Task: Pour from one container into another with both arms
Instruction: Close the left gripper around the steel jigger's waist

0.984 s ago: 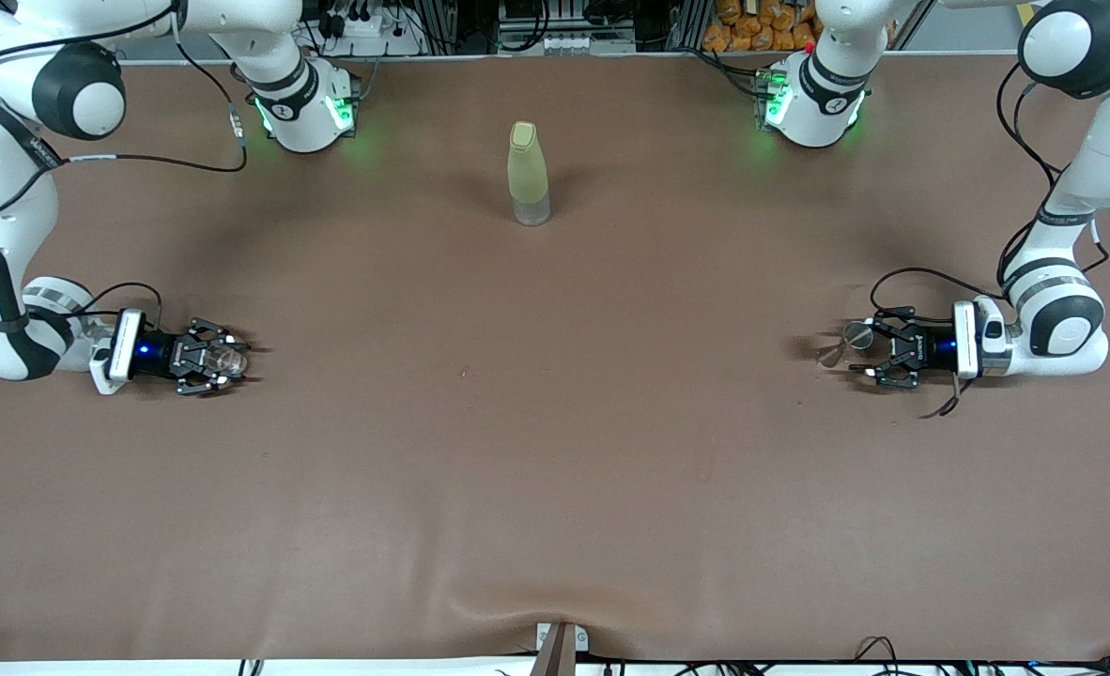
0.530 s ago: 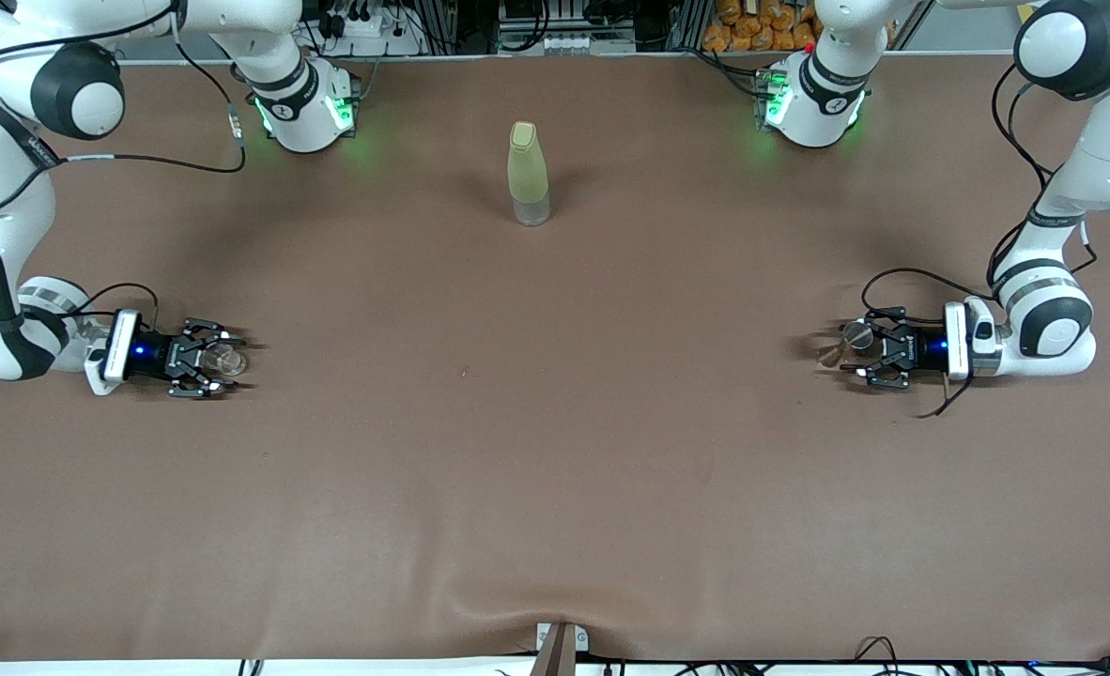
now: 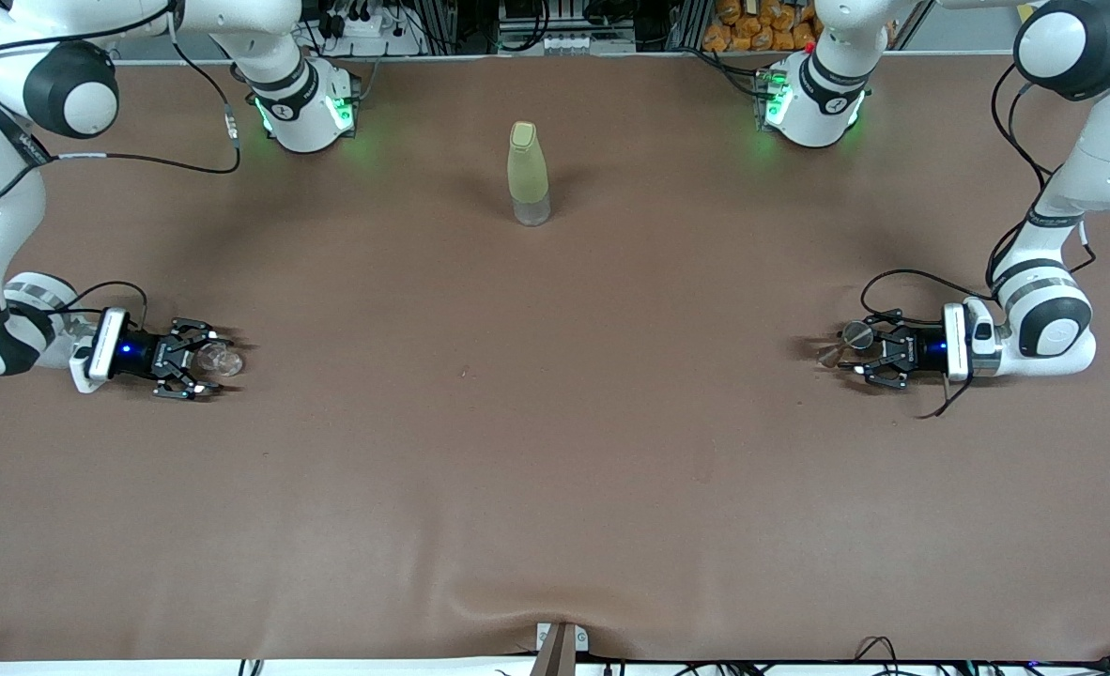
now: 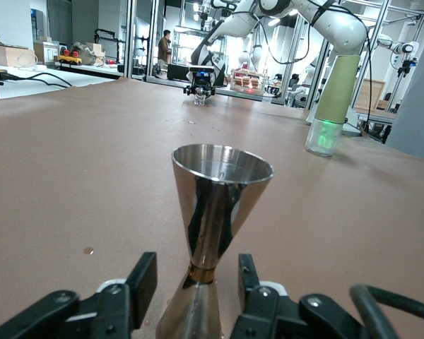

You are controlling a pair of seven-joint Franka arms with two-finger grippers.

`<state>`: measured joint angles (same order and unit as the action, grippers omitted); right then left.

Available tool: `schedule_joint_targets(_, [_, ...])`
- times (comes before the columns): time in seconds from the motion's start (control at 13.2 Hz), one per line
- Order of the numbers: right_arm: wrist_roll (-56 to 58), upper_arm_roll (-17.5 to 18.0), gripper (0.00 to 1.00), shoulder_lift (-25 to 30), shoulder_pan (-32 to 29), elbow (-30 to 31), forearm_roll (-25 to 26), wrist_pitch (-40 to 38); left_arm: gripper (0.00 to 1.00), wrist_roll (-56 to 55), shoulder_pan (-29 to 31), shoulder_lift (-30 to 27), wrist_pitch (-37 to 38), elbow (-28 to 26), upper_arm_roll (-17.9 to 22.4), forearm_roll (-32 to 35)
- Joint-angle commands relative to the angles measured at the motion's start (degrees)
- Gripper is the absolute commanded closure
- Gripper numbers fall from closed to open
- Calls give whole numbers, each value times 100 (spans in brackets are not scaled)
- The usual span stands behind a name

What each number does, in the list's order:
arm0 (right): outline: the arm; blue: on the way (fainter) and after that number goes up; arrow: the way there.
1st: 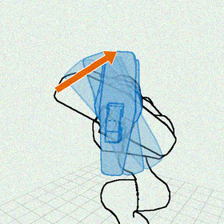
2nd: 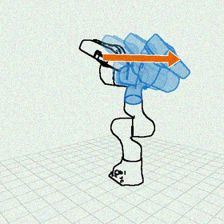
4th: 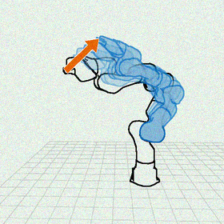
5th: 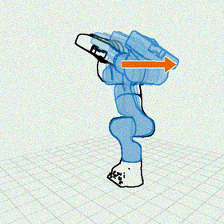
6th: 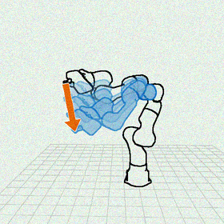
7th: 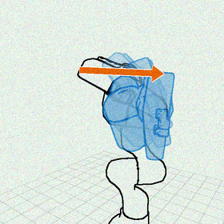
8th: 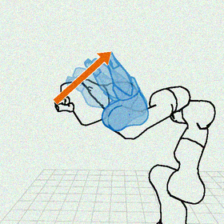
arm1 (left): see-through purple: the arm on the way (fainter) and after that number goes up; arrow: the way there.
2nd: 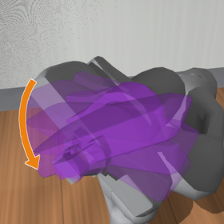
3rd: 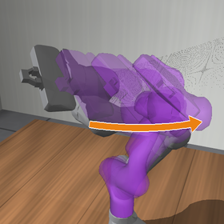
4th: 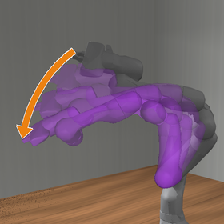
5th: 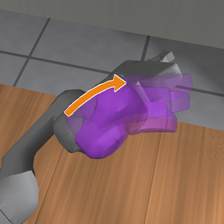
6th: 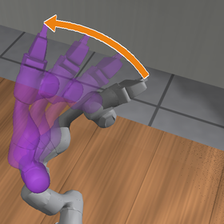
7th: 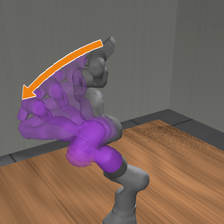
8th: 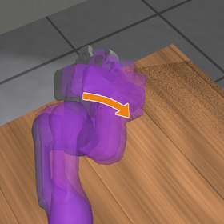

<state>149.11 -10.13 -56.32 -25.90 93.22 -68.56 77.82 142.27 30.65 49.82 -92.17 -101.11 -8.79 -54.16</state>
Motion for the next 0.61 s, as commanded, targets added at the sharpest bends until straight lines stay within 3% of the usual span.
schedule_joint_targets(0.0, [-83, 55, 5, -81, -152, -137, -17, -100, 47, 108, -42, -78, -91, -102, 9, -147])
schedule_joint_targets(0.38, [-75, 55, 8, -81, -178, -129, -17, -100, 53, 108, -68, -86, -91, -102, 0, -156])
schedule_joint_targets(0.53, [-57, 55, 19, -90, -170, -128, -17, -100, 54, 108, -68, -86, -91, -102, 0, -156])
